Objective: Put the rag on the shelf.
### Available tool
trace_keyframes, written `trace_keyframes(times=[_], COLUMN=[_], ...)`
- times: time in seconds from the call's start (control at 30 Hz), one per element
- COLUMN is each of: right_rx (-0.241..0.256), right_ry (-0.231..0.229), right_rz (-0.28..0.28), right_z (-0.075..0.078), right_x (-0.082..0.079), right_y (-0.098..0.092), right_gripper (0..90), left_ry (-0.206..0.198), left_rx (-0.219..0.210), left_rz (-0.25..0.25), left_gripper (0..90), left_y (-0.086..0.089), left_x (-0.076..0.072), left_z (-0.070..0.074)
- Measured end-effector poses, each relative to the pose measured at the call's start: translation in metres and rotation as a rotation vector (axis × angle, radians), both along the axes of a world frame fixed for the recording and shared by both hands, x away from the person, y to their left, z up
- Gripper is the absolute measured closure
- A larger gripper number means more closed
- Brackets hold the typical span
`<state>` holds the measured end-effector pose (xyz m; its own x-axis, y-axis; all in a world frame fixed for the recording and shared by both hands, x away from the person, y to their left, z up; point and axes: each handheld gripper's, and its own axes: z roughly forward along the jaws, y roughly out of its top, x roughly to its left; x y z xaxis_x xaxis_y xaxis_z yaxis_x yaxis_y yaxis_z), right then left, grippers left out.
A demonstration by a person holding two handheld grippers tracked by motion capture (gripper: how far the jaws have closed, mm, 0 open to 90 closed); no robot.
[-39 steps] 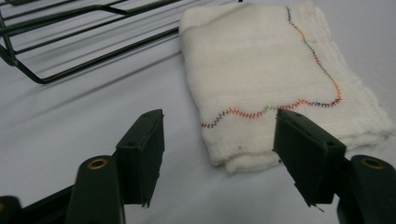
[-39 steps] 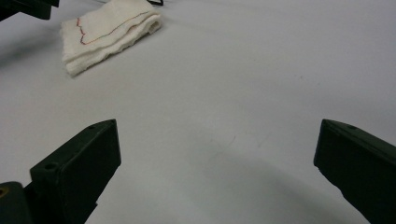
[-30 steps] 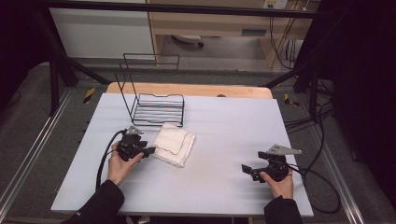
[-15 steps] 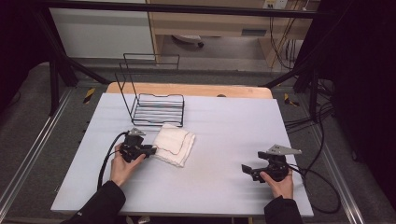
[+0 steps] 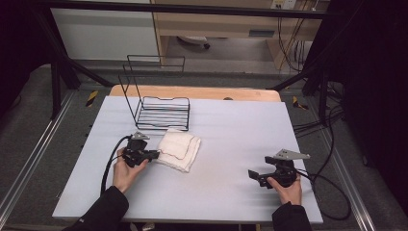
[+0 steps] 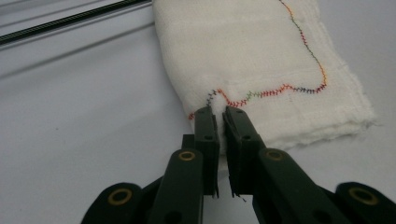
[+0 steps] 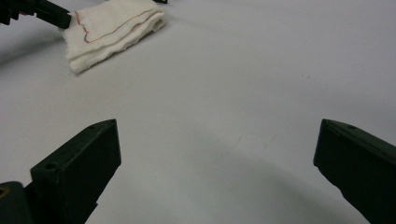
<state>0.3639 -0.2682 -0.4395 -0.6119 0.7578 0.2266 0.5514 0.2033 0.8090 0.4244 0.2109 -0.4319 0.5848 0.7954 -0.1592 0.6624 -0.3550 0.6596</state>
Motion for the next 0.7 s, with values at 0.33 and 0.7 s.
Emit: trace_keyframes(times=[0.33, 0.7], right_rx=[0.000, -0.015], right_ry=[-0.001, -0.012], right_rz=[0.003, 0.005], right_z=[0.000, 0.001], right_x=[0.000, -0.001], right_y=[0.001, 0.005], right_gripper=[1.2, 2.5], left_ry=[0.024, 0.034], left_rx=[0.018, 0.038], left_rz=[-0.044, -0.072], left_gripper=[84.1, 84.2], left_y=[0.007, 0.013], left_x=[-0.010, -0.022], left_z=[0.005, 0.005])
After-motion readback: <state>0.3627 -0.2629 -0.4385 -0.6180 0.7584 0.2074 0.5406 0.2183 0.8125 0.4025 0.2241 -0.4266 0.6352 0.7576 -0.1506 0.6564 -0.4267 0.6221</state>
